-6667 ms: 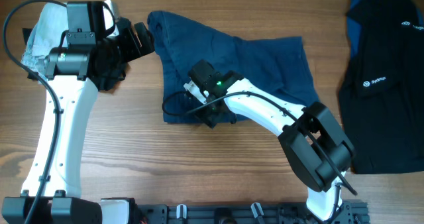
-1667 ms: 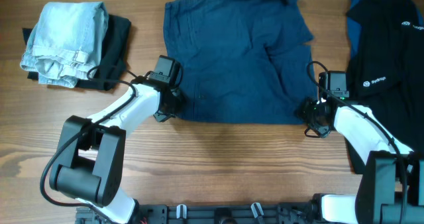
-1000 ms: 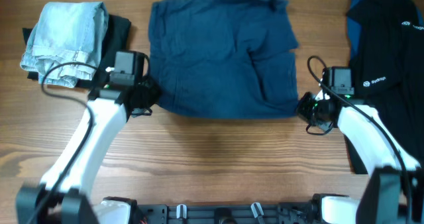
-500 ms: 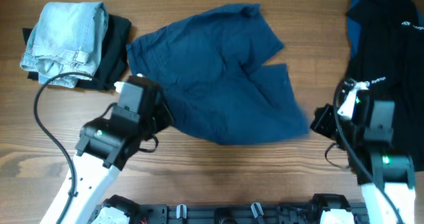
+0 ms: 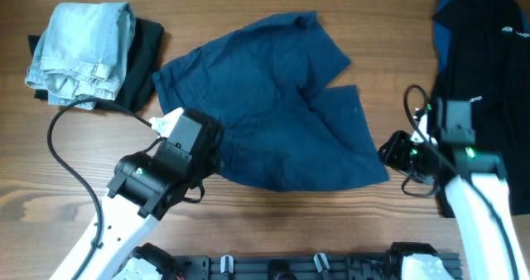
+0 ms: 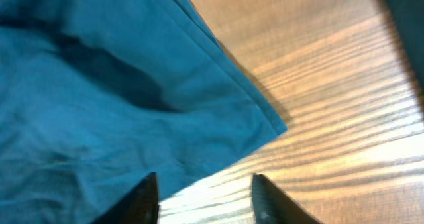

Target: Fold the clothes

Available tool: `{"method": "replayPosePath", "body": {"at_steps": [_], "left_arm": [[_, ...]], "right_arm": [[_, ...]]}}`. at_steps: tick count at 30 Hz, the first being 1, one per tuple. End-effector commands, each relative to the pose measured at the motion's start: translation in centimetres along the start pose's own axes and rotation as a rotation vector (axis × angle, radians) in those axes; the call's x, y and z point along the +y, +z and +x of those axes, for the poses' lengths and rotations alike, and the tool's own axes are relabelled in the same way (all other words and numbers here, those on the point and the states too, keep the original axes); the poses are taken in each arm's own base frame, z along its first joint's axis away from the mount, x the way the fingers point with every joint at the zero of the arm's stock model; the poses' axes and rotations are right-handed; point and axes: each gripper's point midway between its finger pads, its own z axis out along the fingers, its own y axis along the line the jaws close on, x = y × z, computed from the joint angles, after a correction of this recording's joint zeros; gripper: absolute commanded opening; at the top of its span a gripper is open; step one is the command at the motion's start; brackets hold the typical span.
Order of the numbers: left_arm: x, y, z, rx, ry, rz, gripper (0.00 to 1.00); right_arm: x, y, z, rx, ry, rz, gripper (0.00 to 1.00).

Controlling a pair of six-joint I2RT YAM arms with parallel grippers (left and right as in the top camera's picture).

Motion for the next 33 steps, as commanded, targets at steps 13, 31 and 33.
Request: {"method": "replayPosePath", "body": {"at_steps": [13, 31, 33], "left_arm": [[0.4, 2.3, -1.3, -0.051, -0.005, -0.103, 0.04], [0.3, 3.5, -1.2, -0.035, 0.001, -0.129, 0.04], [0.0, 3.4, -1.3, -0.041, -0.002, -0.116, 0.04]], "right_arm": [[-2.1, 8.5, 3.7, 0.356, -0.05, 0.078, 0.9], [-0.8, 11.6, 1.7, 0.224, -0.04, -0.022, 0.04], [0.5, 10.5, 0.4, 0.184, -0.031, -0.067, 0.04]]}}
